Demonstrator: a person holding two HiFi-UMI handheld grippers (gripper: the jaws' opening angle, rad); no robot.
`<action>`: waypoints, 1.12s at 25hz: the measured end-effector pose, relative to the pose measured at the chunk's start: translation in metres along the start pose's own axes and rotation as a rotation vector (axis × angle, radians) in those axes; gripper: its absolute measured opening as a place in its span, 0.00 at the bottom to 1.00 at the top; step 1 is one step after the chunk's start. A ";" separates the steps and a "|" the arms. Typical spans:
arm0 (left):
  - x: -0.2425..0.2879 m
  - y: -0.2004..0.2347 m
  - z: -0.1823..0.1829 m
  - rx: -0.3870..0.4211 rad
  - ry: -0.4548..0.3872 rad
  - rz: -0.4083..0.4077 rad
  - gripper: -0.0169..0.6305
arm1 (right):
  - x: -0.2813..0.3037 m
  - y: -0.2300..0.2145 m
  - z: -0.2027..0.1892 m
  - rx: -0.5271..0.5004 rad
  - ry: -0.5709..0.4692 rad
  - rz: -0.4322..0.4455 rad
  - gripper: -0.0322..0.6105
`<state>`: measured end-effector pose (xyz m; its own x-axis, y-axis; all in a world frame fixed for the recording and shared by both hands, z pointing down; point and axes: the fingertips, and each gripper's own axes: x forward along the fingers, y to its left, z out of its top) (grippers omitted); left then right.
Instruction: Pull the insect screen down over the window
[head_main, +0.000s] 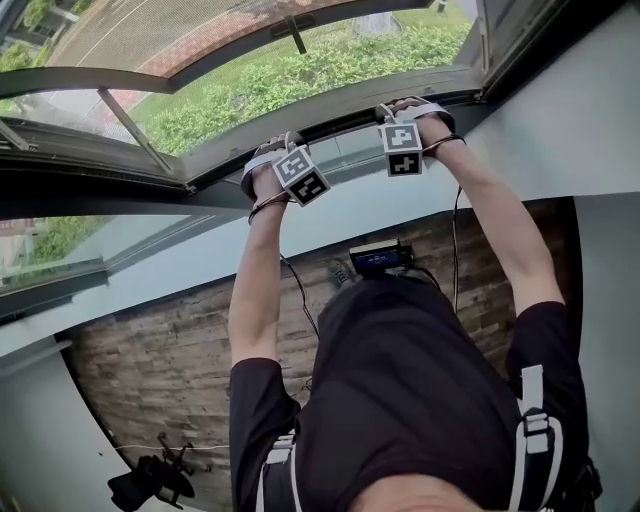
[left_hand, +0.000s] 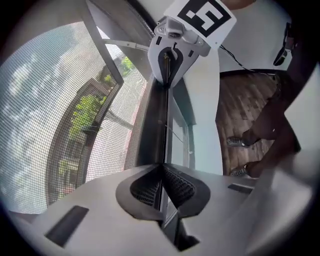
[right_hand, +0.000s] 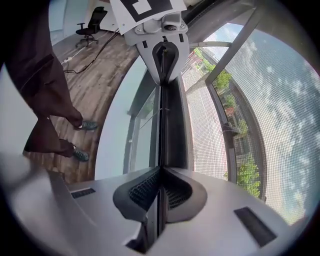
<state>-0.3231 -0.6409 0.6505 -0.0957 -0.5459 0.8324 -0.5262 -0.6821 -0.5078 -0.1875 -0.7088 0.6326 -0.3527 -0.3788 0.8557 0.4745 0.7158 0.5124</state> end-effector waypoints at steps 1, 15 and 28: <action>0.000 0.000 0.000 0.005 0.000 -0.002 0.06 | -0.001 0.001 0.000 -0.003 0.002 0.007 0.08; 0.000 0.005 0.005 0.010 0.005 0.047 0.06 | 0.011 -0.008 -0.007 -0.025 0.002 -0.026 0.08; 0.000 0.009 -0.012 0.046 -0.004 0.148 0.06 | 0.016 -0.013 0.005 0.000 0.000 -0.109 0.08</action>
<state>-0.3379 -0.6411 0.6492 -0.1662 -0.6442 0.7466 -0.4673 -0.6153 -0.6349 -0.2035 -0.7212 0.6398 -0.4016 -0.4543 0.7952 0.4337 0.6704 0.6021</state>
